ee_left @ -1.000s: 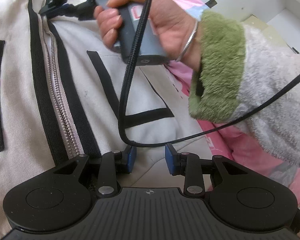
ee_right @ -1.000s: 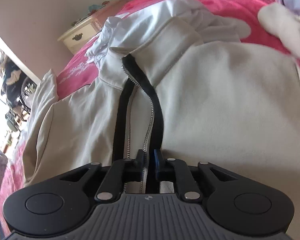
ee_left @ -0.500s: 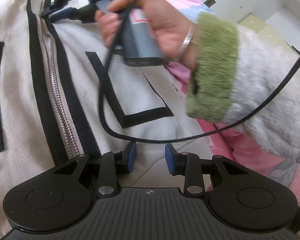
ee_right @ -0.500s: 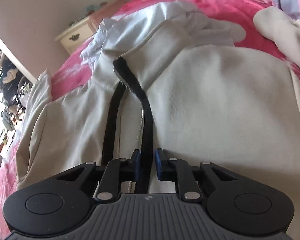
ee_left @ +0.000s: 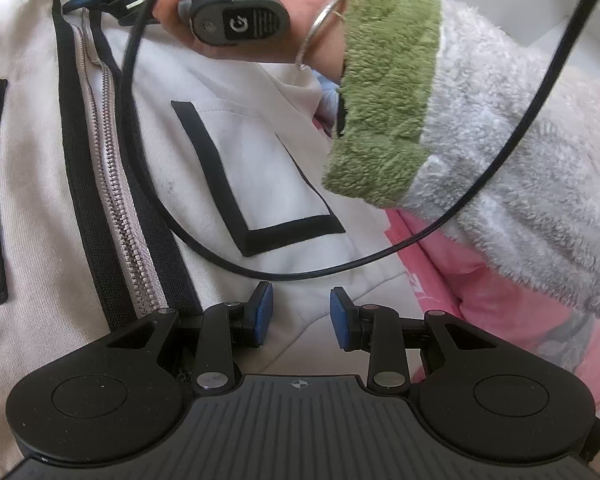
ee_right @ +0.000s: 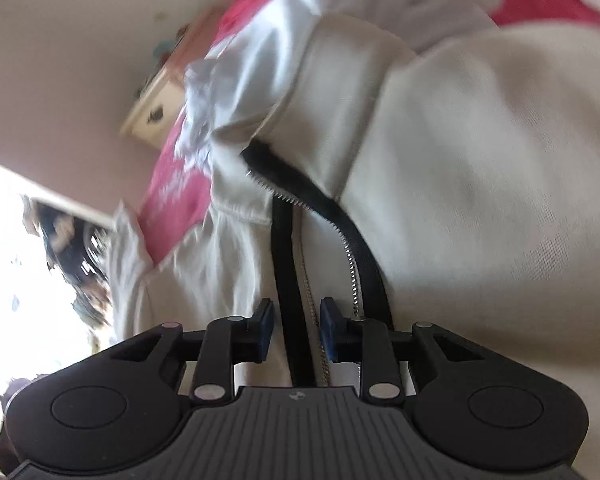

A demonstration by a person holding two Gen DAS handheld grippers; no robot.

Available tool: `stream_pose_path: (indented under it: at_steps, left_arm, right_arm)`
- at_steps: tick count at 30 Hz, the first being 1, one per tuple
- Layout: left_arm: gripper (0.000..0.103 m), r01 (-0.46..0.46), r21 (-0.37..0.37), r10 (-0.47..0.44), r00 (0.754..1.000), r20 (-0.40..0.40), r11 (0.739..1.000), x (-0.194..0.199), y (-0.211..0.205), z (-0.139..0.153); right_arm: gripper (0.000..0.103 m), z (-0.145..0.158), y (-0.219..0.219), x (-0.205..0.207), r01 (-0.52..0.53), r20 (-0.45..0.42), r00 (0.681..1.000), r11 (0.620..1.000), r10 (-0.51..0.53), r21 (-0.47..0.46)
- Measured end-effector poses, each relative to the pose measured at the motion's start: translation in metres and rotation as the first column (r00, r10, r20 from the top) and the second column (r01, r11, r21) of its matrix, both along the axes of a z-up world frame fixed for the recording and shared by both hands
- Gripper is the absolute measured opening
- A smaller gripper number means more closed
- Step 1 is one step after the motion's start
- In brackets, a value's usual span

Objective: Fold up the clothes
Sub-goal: 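Pull the zipper tape along the zipper up to the collar with the right gripper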

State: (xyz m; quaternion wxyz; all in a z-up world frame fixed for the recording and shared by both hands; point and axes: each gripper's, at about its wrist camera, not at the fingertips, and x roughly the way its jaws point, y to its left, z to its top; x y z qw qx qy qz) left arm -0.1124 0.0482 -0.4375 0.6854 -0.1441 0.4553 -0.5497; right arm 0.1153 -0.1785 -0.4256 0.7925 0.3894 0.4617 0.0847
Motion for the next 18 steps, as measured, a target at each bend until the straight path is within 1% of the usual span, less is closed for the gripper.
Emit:
stream_pose_path:
  at_steps: [1,3,4,6,7,8,9,10,11,12,13,15,16,17,18]
  left_arm:
    - [0.032,0.000,0.000,0.000,1.000,-0.001,1.000,0.000,0.001,0.000]
    - [0.032,-0.001,0.000,0.001,1.000,-0.001,1.000,0.000,0.002,0.000]
    - [0.032,-0.001,0.000,0.001,1.000,-0.001,1.000,0.000,0.003,0.000]
    - [0.032,-0.001,0.001,0.001,1.000,-0.001,1.000,0.000,0.004,-0.001]
    - [0.032,-0.001,0.001,0.001,1.000,0.000,1.000,0.000,0.005,-0.001]
    - [0.032,-0.001,0.001,0.001,1.000,0.000,1.000,0.000,0.005,-0.001]
    - [0.032,-0.002,0.001,0.002,1.000,0.001,1.000,0.000,0.006,-0.001]
    - [0.031,-0.002,0.001,0.002,1.000,0.001,1.000,0.000,0.006,0.000]
    - [0.032,-0.002,0.001,0.002,1.000,0.001,1.000,0.001,0.007,0.000]
    - [0.032,-0.002,0.001,0.002,1.000,0.002,1.000,0.001,0.007,0.001]
    - [0.032,-0.002,0.001,0.002,1.000,0.002,1.000,0.002,0.007,0.001]
    - [0.032,-0.002,0.001,0.002,1.000,0.003,1.000,0.003,0.007,0.002]
    - [0.032,-0.002,0.001,0.002,1.000,0.003,1.000,0.003,0.007,0.003]
    - [0.032,-0.002,0.001,0.002,1.000,0.003,1.000,0.007,-0.005,0.009]
    - [0.032,-0.001,0.001,0.001,1.000,0.004,1.000,0.007,-0.005,0.009]
  right_arm:
    - [0.027,-0.001,0.000,0.001,-0.001,-0.001,1.000,1.000,0.001,0.000]
    - [0.027,0.000,0.007,0.004,-0.024,0.006,1.000,0.999,0.025,-0.042]
    - [0.027,0.001,0.012,0.006,-0.040,0.010,0.999,0.996,0.041,-0.079]
    - [0.021,0.006,0.026,0.012,-0.082,0.018,0.996,0.981,0.086,-0.176]
    - [0.020,0.009,0.036,0.013,-0.118,0.028,0.991,0.960,0.129,-0.256]
    - [0.017,0.013,0.048,0.013,-0.153,0.038,0.984,0.928,0.176,-0.340]
    - [0.011,0.017,0.060,0.012,-0.180,0.045,0.975,0.888,0.219,-0.422]
    - [0.008,0.023,0.074,0.010,-0.204,0.054,0.962,0.835,0.268,-0.511]
    - [0.007,0.028,0.087,0.005,-0.213,0.065,0.947,0.767,0.314,-0.605]
    - [0.007,0.032,0.100,0.000,-0.210,0.073,0.931,0.690,0.358,-0.693]
    - [0.007,0.032,0.113,-0.006,-0.205,0.070,0.914,0.604,0.399,-0.770]
    - [0.008,0.019,0.134,-0.013,-0.216,0.023,0.879,0.440,0.477,-0.871]
    - [0.009,0.013,0.140,-0.015,-0.216,0.003,0.864,0.375,0.504,-0.901]
    - [0.012,0.009,0.145,-0.016,-0.202,-0.005,0.854,0.323,0.520,-0.925]
    - [0.024,0.010,0.148,-0.018,-0.187,-0.009,0.851,0.287,0.525,-0.940]
